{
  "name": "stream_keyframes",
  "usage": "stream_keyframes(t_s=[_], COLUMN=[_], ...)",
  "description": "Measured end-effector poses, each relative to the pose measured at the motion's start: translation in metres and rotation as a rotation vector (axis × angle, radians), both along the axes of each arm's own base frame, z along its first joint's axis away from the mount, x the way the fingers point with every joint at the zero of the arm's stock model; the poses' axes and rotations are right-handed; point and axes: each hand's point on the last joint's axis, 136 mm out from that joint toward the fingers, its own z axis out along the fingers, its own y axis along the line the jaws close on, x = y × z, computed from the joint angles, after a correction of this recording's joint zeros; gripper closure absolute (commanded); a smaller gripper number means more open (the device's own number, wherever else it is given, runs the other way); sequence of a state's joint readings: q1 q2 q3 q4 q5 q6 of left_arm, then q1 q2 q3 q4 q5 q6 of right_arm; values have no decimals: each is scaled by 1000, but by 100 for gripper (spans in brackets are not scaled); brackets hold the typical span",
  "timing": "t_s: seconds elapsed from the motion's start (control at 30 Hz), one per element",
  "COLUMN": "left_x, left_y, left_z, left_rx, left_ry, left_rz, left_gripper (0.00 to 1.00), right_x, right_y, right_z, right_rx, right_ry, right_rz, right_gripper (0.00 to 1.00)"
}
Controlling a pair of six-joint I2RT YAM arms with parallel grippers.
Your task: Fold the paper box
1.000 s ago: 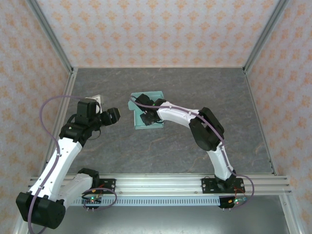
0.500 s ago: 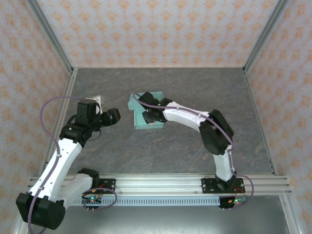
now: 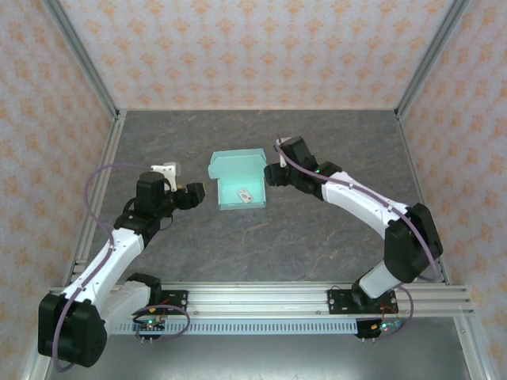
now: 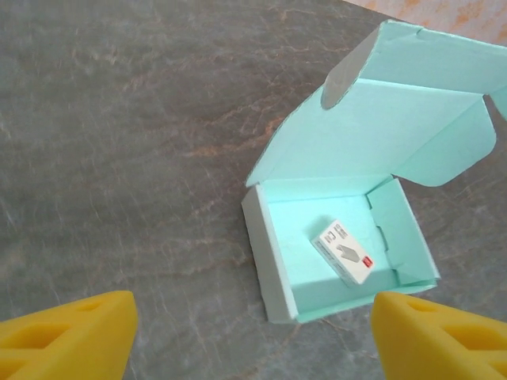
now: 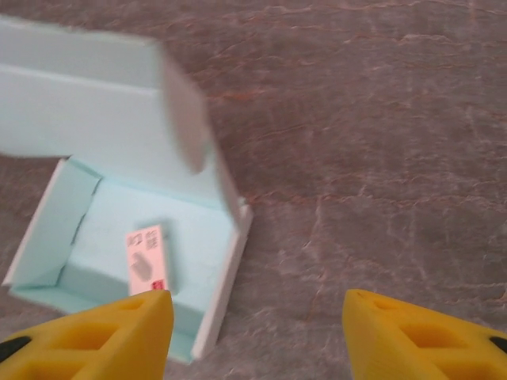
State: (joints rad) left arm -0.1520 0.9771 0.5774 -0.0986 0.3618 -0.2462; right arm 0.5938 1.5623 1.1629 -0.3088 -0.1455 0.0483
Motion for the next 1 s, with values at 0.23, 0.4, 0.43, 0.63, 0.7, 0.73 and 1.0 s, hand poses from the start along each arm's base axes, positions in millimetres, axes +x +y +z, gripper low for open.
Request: stream_keyframes(t_s=[0.23, 0.4, 0.43, 0.63, 0.7, 0.73, 1.0], left_x=[40, 62, 66, 85, 89, 90, 103], left_y=[-10, -17, -19, -26, -27, -27, -43], left_z=[-4, -6, -6, -7, -8, -9, -25], left_rx=[109, 151, 157, 181, 189, 191, 223], left_ry=[-28, -30, -31, -33, -33, -31, 7], left_rz=[-99, -161, -171, -219, -230, -234, -287], left_gripper=[30, 33, 33, 35, 37, 38, 51], right_x=[24, 35, 36, 40, 41, 41, 42], right_y=[19, 34, 36, 42, 42, 42, 42], right_z=[-30, -34, -34, -27, -27, -27, -28], right_rx=[43, 69, 74, 97, 99, 98, 90], right_ry=[25, 25, 20, -3, -5, -6, -10], right_rz=[48, 86, 92, 106, 106, 106, 105], right_gripper=[42, 56, 59, 67, 70, 71, 79])
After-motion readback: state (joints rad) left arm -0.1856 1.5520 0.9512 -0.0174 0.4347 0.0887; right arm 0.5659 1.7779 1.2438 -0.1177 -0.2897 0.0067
